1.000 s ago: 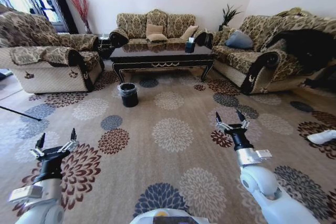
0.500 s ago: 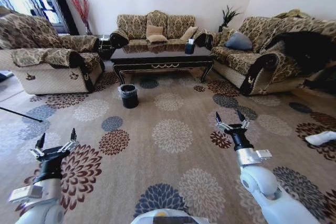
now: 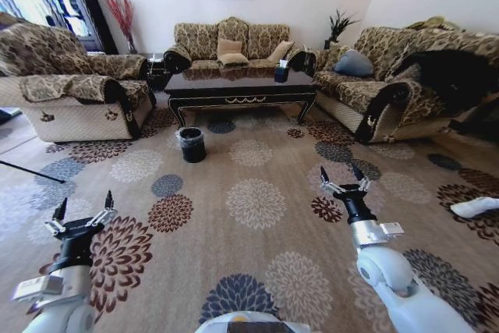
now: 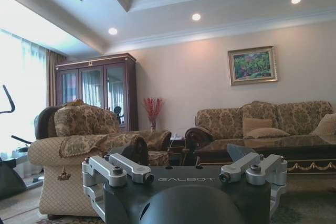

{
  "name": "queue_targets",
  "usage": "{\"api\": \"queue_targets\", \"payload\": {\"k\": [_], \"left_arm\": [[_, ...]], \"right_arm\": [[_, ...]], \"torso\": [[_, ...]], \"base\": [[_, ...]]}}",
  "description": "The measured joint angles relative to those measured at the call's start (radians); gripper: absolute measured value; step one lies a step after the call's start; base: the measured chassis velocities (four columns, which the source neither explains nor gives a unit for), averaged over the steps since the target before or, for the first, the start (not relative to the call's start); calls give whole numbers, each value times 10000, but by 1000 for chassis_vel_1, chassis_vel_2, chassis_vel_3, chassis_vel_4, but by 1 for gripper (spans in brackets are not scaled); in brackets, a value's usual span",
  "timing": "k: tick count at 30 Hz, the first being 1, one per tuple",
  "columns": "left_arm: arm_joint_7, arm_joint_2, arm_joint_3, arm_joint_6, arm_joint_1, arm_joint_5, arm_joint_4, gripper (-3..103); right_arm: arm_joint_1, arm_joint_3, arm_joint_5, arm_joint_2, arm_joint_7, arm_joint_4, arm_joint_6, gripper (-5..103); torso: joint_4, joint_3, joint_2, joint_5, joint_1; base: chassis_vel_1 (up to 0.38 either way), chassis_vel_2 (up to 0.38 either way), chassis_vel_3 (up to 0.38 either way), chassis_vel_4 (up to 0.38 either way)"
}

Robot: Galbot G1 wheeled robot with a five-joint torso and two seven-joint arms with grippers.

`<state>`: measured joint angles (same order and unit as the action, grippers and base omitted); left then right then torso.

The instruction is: Move to the front of the table and pick up the trash from the floor, then place it into the trash bin.

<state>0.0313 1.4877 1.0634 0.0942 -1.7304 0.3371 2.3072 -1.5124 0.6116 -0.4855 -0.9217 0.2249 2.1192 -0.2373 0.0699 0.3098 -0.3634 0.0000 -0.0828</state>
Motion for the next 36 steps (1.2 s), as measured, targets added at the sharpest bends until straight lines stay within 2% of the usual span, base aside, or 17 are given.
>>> {"api": "queue_targets", "payload": {"k": [36], "left_arm": [[0, 0, 0, 0, 0, 0, 0, 100]], "right_arm": [[0, 0, 0, 0, 0, 0, 0, 100]], "torso": [[0, 901, -1444, 0, -543]], "base": [[0, 0, 0, 0]]}}
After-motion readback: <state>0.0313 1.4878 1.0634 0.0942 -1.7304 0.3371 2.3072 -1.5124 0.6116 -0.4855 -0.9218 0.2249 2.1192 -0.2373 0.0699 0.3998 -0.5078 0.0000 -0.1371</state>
